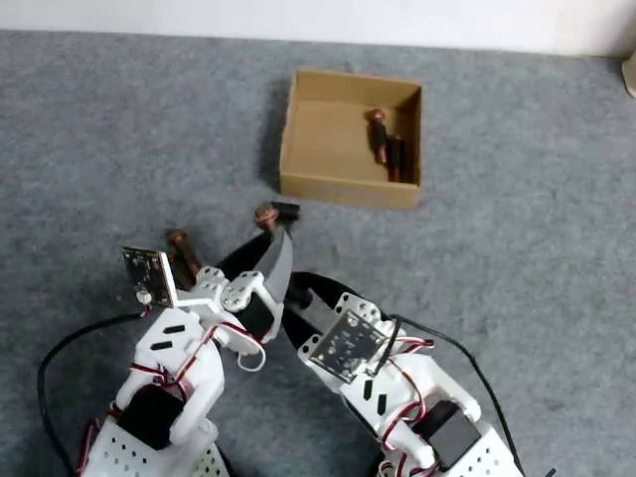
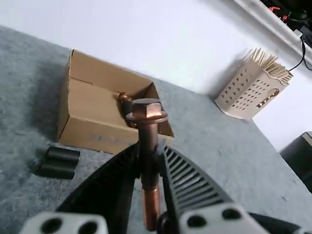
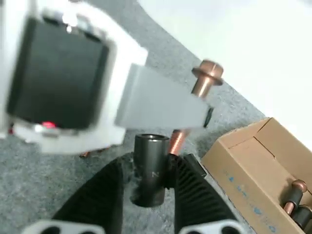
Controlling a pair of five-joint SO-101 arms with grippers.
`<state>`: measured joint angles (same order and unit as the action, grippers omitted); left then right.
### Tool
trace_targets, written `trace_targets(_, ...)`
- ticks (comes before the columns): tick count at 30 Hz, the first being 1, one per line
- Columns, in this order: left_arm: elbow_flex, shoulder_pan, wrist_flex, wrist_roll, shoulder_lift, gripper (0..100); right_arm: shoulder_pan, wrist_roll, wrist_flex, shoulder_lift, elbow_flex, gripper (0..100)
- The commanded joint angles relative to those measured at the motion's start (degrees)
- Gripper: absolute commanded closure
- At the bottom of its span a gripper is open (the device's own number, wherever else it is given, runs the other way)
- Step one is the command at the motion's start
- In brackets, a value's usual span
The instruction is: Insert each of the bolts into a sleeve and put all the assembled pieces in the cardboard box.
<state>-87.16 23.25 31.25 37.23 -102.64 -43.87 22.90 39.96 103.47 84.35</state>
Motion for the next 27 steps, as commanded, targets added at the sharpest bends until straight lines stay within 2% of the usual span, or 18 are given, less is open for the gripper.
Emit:
trace_targets(1,1.19,1.27,-6.33,-0.35,-0.92,100,-0.57,-0.62,-0.04,0.57,-0.22,99.3)
trace_targets(9,3.74,-1.89,-8.09,-1.58,-0.92,100,-0.4,-0.7,-0.04,0.48,-0.13,99.3)
trace_targets(12,5.14,-1.8,-8.0,-1.58,-0.92,100,2.51,-2.2,-0.48,0.57,-0.13,99.3)
trace_targets(16,8.4,-1.98,-3.96,-1.58,-0.92,100,5.14,-5.1,-1.89,0.48,-0.13,99.3)
trace_targets(24,7.96,-1.36,-1.93,-1.49,-0.92,100,5.05,-5.36,-1.89,0.31,-0.13,99.3)
trace_targets(27,6.2,1.63,-2.11,-1.49,-0.92,100,4.97,-5.36,-1.89,0.31,-0.13,99.3)
